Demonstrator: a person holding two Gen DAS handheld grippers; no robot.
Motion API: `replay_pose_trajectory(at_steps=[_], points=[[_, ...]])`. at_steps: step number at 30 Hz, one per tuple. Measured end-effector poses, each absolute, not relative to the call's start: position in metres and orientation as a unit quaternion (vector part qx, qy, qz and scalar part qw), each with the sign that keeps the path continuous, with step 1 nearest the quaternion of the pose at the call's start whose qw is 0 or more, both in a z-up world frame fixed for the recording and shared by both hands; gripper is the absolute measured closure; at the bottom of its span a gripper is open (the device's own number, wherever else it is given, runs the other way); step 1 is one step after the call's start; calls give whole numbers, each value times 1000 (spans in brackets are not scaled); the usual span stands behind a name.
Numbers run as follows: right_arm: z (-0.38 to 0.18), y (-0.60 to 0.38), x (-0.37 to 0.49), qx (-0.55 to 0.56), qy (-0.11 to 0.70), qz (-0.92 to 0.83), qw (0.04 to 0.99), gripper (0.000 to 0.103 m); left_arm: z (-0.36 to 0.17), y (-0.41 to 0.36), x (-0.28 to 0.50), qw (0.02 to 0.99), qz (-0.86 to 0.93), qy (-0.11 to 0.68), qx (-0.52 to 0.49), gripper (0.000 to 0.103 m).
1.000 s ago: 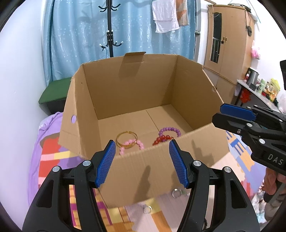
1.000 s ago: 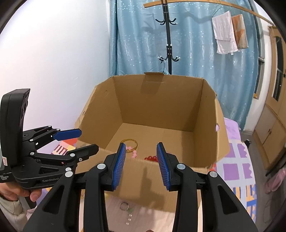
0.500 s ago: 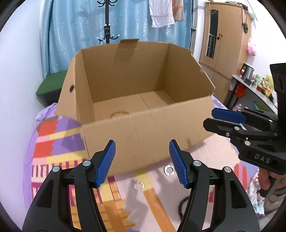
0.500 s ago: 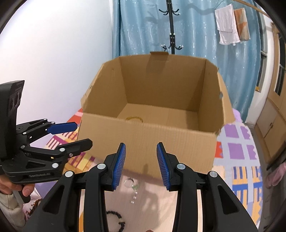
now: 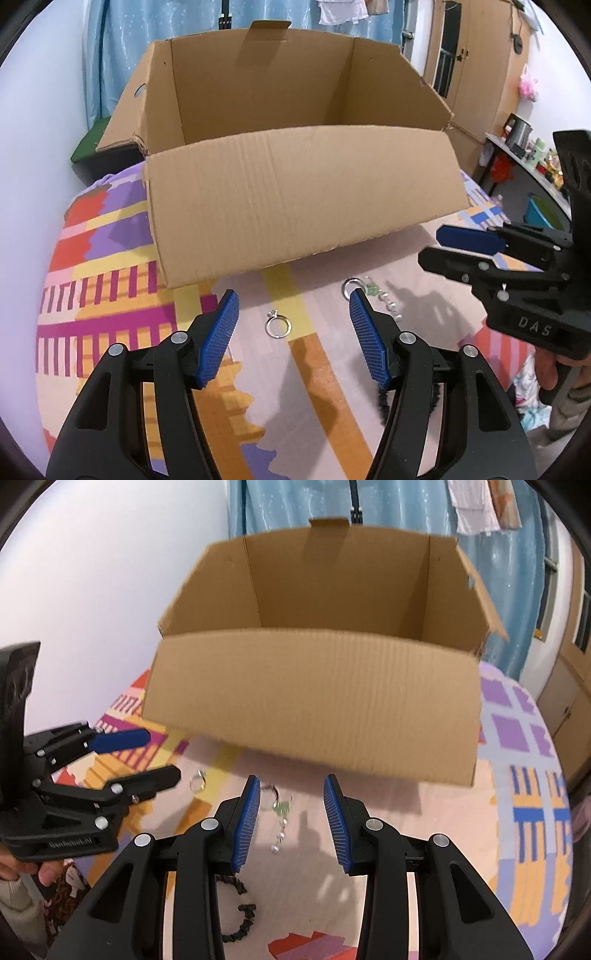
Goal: Organize jewelry
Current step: 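Withdraw both open tools from the box toward the rings and keychain, then grasp the silver ring with the left tool while the right tool grasps the pearl keychain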
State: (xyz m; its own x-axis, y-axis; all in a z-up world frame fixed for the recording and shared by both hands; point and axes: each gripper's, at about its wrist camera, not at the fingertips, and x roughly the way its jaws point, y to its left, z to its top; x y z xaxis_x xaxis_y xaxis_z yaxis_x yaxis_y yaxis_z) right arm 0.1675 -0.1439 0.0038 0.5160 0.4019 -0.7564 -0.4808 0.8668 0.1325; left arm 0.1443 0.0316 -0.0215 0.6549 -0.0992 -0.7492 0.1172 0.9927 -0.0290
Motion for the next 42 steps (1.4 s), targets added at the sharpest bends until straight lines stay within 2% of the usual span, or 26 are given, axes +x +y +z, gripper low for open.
replay_pose_trajectory(at_steps=[26,28,31,36,37,38,40,42], points=[[-52,-122,180,-57,467,252,845,68,-72,34,167,893,-36,448,11,43],[-52,-121,180,-59,466,252,846,69,-74,34,168,893,-35,449,12,46],[-53,-120,179,-68,461,247,850,77,-76,31,168,893,-36,449,19,51],[-54,-118,174,-90,448,238,857,79,-82,23,168,894,-38,445,35,58],[-55,-117,173,-94,444,235,860,86,-82,23,167,895,-40,443,35,59],[-55,-116,172,-94,442,237,860,88,-83,22,167,896,-41,440,36,60],[-56,-112,168,-104,434,239,862,94,-83,21,165,898,-48,436,39,68],[-56,-110,166,-107,430,241,864,95,-83,16,163,899,-57,432,47,76]])
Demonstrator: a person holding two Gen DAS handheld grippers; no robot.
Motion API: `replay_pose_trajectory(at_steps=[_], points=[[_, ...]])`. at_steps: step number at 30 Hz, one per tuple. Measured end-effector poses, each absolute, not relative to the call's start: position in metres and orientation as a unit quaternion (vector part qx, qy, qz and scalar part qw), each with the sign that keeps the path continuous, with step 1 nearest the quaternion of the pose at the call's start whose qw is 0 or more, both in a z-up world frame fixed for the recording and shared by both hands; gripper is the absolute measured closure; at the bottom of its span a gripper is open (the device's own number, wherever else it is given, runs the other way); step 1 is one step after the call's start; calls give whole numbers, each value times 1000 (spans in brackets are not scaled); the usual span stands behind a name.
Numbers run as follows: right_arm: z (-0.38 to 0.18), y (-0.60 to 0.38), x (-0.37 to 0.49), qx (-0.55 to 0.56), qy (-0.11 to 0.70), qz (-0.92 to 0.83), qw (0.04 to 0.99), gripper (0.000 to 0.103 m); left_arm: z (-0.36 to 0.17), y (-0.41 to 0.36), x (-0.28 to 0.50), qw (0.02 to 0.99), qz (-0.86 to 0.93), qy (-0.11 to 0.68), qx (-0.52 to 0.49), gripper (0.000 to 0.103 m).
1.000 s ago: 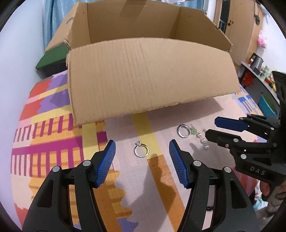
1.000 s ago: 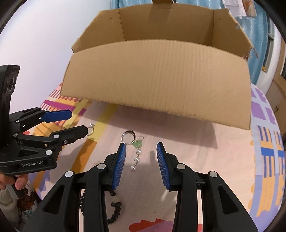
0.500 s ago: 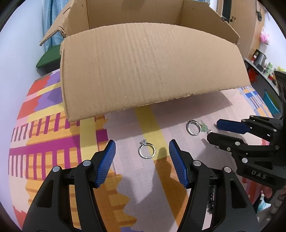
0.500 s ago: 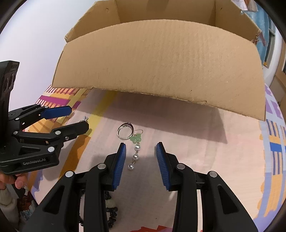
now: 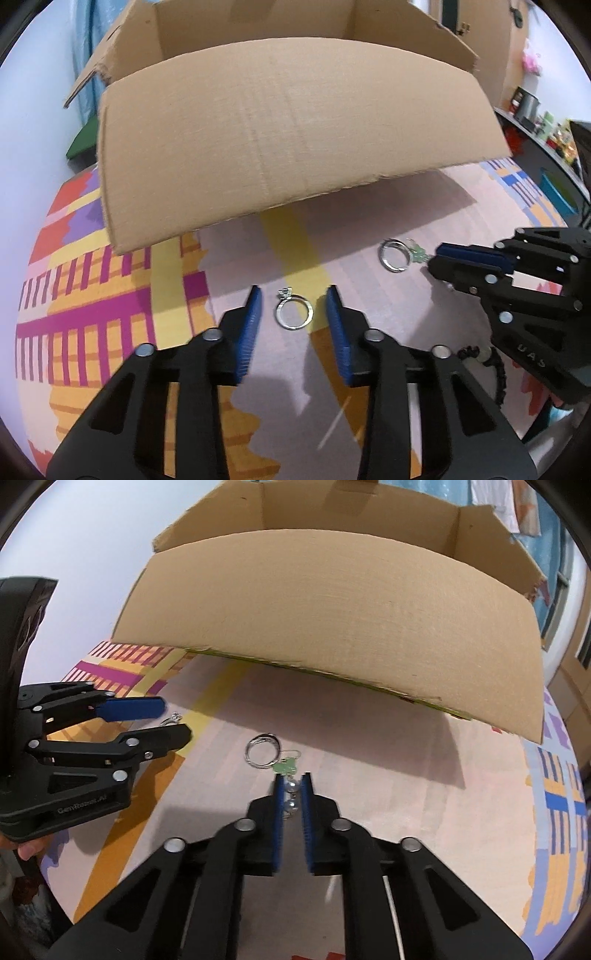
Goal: Organize jewelry
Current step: 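Grasp the silver ring with the left tool while the right tool grasps the pearl keychain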
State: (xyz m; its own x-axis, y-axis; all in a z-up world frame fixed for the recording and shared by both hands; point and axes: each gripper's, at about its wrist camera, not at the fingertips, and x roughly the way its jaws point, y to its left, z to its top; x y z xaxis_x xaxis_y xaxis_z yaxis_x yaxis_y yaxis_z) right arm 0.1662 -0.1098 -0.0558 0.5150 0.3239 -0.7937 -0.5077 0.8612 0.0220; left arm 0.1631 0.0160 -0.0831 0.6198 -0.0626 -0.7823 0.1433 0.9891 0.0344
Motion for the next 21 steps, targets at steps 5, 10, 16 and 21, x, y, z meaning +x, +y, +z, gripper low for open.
replay_pose_trajectory(at_steps=[5,10,16,21], points=[[-56,-114,169,-85,434,243,863,96,-83,14,162,899,-71,430,44,84],[-53,-118,168,-73,435,247,862,96,-82,13,163,898,-66,433,48,84],[-42,-125,167,-60,428,245,868,96,-72,14,159,901,-66,427,45,85],[-34,-128,164,-55,423,249,870,96,-57,14,152,904,-75,418,38,85]])
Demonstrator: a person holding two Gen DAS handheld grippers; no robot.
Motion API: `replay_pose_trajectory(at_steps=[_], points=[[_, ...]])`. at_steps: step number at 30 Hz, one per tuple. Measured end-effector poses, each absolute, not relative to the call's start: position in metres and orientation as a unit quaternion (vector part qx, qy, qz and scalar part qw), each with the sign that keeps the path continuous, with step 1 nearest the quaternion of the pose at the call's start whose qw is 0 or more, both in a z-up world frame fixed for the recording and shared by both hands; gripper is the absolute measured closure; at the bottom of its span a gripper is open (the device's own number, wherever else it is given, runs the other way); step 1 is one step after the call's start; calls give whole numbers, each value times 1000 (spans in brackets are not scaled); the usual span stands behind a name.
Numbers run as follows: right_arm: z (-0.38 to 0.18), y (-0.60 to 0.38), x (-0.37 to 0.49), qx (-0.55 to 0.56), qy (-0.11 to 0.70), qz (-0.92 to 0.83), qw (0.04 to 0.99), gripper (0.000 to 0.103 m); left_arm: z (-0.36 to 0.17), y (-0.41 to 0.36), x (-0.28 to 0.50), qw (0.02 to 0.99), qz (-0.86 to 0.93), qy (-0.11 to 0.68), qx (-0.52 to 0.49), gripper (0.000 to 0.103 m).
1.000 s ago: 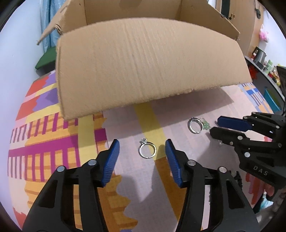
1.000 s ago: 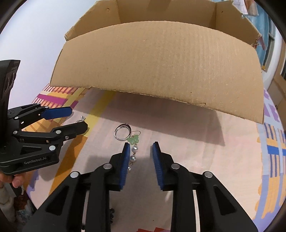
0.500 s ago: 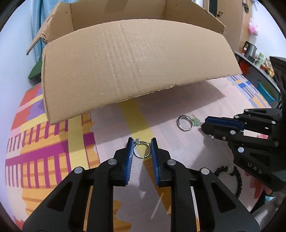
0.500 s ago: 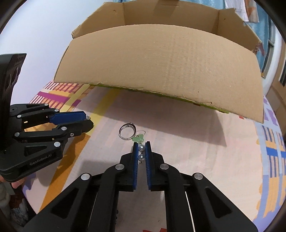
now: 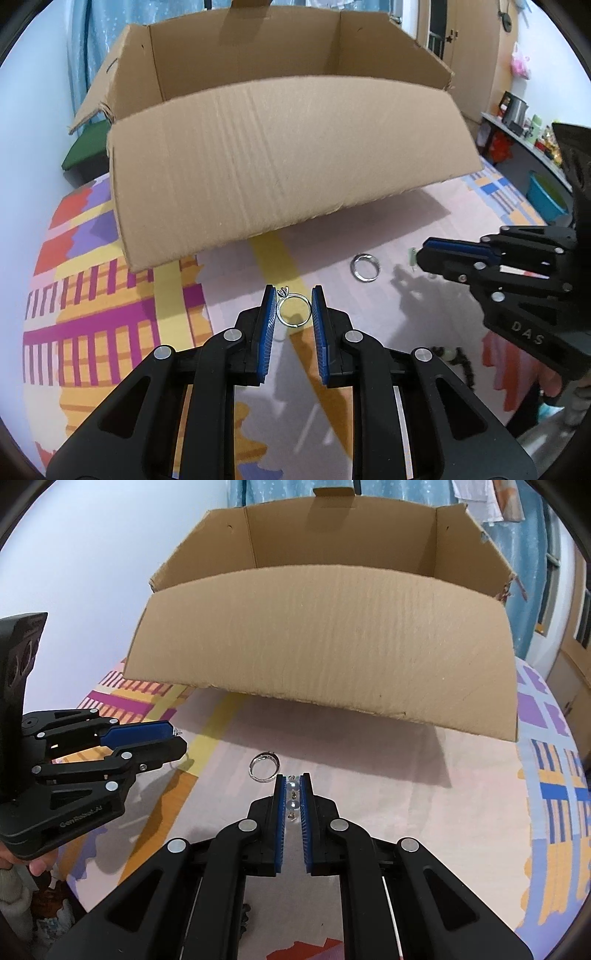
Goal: Organize jewelry
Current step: 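Grasp the silver ring with the left tool while the right tool grasps the pearl keychain, then carry the ring and keychain into the box and open both tools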
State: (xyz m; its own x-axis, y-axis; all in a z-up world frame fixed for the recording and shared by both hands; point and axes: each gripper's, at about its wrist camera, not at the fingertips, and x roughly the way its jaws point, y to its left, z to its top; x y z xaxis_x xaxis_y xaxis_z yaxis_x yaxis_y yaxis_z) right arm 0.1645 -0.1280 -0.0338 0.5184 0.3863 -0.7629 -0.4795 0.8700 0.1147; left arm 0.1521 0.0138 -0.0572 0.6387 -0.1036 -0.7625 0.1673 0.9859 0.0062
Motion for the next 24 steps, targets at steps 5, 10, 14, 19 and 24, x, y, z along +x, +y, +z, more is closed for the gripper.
replay_pose_trajectory(at_steps=[5,10,14,19,24], points=[[-24,-133,160,-50,418,253,871,96,-49,18,143,903,-84,420,19,85],[-12,-142,157,-40,412,259,872,96,-38,23,134,905,-89,415,12,85],[-2,-147,154,-34,408,265,873,96,-26,24,130,907,-98,409,5,85],[6,-146,153,-35,396,271,876,95,-9,25,124,913,-96,396,15,84],[16,-147,155,-35,386,274,880,95,4,24,127,916,-95,388,23,84]])
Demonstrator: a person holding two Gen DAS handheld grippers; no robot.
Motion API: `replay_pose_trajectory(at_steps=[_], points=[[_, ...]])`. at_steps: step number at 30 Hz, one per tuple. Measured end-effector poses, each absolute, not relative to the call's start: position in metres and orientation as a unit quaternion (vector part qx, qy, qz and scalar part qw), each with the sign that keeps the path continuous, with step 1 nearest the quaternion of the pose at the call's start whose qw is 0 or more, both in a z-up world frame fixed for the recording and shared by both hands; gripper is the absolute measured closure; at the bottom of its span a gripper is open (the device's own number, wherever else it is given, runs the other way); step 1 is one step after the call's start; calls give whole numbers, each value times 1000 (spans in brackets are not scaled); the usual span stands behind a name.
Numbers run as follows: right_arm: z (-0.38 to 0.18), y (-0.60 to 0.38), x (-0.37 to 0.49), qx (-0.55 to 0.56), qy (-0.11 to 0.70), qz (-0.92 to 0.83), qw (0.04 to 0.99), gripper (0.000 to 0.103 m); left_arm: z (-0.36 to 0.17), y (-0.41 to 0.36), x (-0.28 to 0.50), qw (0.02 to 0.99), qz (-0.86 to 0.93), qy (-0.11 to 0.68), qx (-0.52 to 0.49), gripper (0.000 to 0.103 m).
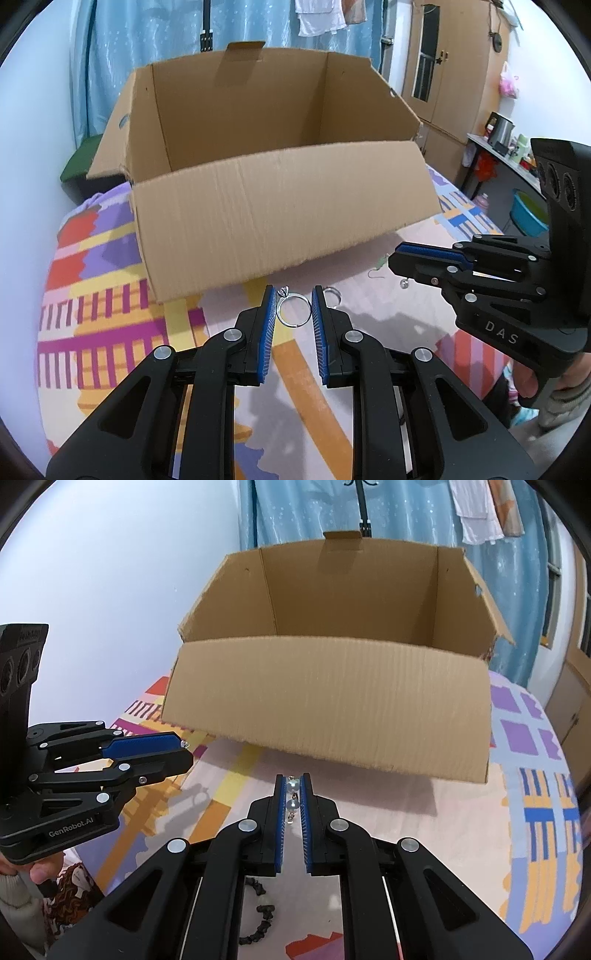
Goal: Organize jewelry
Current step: 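Carry the ring and keychain into the box and open both tools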
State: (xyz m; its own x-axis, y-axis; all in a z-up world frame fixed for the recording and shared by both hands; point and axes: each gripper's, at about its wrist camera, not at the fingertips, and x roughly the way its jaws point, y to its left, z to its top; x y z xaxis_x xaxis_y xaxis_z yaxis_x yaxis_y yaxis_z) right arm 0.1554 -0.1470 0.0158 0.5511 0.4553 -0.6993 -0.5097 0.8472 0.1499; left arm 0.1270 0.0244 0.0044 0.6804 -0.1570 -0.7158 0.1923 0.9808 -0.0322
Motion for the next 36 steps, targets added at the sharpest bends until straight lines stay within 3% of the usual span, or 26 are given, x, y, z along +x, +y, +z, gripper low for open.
replay_pose_trajectory(at_steps=[18,36], points=[[85,-138,189,-53,321,291,900,95,44,20,161,931,-90,352,38,84],[108,-119,232,-62,295,284,910,95,75,33,218,941,-74,329,44,84]])
